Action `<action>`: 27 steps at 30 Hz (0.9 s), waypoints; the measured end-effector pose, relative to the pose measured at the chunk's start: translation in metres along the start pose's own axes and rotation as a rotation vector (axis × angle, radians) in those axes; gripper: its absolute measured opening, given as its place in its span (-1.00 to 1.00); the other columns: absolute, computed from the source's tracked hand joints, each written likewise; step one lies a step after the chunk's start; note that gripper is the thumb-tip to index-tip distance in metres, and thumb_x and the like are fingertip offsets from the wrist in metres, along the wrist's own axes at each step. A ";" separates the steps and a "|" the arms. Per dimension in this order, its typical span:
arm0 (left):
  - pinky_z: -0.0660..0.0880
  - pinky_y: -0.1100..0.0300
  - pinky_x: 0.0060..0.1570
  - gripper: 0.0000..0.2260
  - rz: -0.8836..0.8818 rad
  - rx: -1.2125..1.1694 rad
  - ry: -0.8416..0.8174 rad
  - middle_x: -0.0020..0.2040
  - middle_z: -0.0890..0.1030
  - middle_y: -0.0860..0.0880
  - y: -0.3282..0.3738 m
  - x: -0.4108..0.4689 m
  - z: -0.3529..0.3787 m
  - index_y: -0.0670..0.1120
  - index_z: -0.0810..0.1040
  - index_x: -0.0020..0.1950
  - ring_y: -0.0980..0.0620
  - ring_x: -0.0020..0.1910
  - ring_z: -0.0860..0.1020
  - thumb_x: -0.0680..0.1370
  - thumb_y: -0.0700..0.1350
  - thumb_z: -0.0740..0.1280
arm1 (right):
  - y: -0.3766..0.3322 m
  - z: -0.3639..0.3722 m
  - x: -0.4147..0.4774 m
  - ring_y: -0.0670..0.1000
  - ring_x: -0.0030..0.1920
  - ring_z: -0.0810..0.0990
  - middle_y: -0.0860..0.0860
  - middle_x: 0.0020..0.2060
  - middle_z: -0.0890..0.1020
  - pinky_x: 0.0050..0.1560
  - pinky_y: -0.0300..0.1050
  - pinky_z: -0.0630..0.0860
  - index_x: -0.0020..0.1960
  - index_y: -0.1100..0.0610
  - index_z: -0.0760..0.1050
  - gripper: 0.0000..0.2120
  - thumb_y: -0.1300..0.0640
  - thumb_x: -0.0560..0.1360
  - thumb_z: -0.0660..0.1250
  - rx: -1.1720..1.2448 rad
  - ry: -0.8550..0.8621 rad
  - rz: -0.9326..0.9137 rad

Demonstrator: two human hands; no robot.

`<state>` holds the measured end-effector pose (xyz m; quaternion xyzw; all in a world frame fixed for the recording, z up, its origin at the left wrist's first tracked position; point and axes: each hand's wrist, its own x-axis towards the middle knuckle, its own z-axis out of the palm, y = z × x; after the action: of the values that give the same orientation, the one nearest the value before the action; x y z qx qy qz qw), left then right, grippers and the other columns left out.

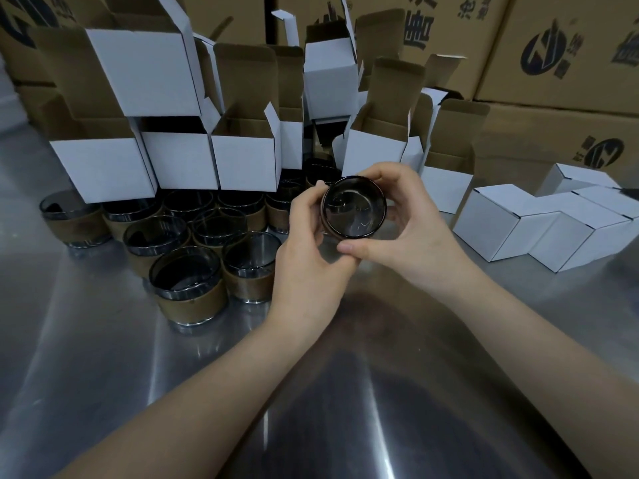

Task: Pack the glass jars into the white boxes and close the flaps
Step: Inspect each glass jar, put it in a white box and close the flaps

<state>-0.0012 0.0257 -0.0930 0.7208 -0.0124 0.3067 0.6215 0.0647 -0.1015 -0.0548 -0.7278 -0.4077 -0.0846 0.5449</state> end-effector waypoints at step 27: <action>0.40 0.11 0.26 -0.56 -0.375 -0.472 -0.151 0.15 0.66 0.09 0.006 0.001 0.006 -0.01 0.45 0.27 0.13 0.22 0.58 0.45 0.12 0.40 | 0.001 -0.011 0.003 -0.27 0.24 0.50 -0.30 0.20 0.55 0.16 -0.33 0.48 0.38 -0.16 0.41 -0.51 -0.01 0.47 0.38 0.227 -0.154 0.224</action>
<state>-0.0002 0.0191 -0.0872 0.5671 0.0036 0.1209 0.8147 0.0709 -0.1095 -0.0501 -0.7070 -0.3715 0.0792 0.5966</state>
